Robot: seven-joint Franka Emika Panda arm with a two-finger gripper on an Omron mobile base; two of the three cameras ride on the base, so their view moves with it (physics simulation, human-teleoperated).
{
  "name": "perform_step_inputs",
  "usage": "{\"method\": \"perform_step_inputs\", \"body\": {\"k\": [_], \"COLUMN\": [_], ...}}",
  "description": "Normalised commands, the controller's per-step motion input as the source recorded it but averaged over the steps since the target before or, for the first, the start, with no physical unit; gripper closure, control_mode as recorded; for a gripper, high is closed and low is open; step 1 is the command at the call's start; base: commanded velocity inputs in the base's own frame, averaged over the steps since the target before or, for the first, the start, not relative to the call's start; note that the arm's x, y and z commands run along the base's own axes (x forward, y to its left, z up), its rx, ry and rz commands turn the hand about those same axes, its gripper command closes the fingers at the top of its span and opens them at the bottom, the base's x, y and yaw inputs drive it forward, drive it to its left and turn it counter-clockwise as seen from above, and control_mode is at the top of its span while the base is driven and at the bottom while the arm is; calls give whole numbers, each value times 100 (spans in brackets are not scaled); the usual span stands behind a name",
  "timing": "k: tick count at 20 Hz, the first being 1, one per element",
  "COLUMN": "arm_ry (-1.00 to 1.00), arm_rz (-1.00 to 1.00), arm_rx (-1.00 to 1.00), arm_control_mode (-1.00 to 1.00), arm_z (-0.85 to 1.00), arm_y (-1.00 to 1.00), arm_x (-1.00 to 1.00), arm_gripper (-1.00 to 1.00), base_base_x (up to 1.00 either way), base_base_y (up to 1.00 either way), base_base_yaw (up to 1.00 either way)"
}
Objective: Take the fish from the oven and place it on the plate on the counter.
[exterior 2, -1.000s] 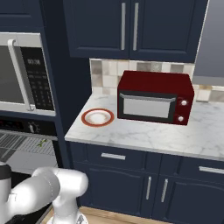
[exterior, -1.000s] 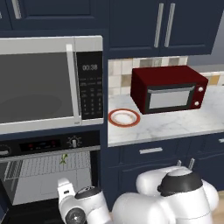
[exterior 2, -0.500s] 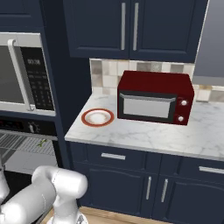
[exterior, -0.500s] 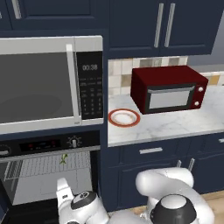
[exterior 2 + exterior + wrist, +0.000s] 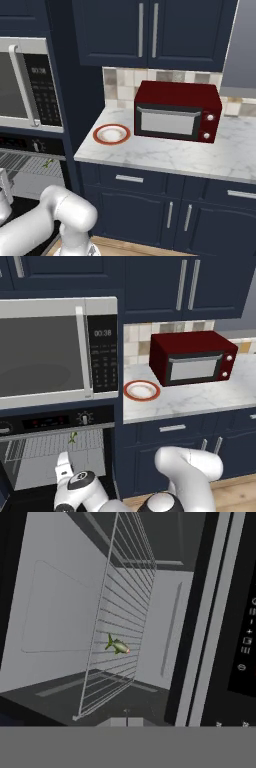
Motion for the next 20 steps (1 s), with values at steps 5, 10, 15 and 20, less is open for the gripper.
{"method": "perform_step_inputs", "body": {"k": [5,10,15,20], "arm_ry": [-5,0,0,0], "arm_rz": [-8,0,0,0], "arm_rx": [-1,0,0,0], "arm_control_mode": [-100,-100,-100,-100], "arm_z": [-8,0,-19,-38], "arm_y": [17,0,0,-1], "arm_x": [10,0,17,41], "arm_gripper": [100,-100,-100,-100], "base_base_x": [0,0,0,0], "base_base_y": [0,0,0,0], "base_base_yaw": [0,0,0,0]}}
